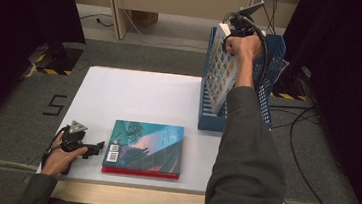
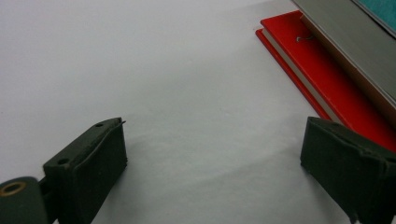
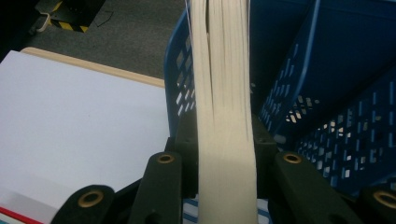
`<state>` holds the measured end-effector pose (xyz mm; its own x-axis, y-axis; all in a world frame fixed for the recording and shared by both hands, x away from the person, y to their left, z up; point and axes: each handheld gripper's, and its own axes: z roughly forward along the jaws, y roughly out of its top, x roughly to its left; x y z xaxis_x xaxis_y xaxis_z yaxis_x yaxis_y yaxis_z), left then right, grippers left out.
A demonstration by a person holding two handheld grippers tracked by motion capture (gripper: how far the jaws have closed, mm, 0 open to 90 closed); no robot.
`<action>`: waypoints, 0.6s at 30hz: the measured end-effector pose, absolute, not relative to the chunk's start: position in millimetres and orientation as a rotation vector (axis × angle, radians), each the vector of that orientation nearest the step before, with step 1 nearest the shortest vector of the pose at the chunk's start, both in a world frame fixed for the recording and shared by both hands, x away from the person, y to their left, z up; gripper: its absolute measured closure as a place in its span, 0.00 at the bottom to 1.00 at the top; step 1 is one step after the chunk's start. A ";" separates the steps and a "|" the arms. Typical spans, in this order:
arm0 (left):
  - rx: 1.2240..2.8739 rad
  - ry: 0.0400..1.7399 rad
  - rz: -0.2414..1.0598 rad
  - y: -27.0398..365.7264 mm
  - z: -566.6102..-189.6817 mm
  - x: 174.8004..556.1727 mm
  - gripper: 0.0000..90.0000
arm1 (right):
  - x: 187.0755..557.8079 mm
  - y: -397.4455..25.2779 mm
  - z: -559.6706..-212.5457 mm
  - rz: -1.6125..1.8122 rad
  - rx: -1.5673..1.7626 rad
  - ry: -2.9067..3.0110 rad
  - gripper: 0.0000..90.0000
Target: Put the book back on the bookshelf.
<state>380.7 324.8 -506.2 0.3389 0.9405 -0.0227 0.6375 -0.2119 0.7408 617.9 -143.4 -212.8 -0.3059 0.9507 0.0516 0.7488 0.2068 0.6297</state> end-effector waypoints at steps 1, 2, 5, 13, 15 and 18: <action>1.943 1.379 0.585 324.8 -506.1 380.7 0.07 | 619.0 -142.9 -215.1 0.808 1.595 2.139 0.81; 1.943 1.379 0.585 324.8 -506.1 380.7 0.07 | 620.0 -142.9 -217.3 0.808 1.602 2.138 0.81; 1.943 1.379 0.585 324.8 -506.1 380.7 0.07 | 623.3 -144.2 -223.1 0.811 1.616 2.130 0.81; 1.941 1.379 0.587 324.7 -506.3 380.6 0.07 | 628.3 -144.2 -237.6 0.794 1.621 2.147 0.81; 1.943 1.379 0.587 324.8 -506.2 380.5 0.07 | 629.4 -144.2 -241.6 0.796 1.631 2.144 0.81; 1.943 1.379 0.587 324.7 -506.2 380.5 0.07 | 630.4 -144.5 -246.8 0.812 1.640 2.136 0.80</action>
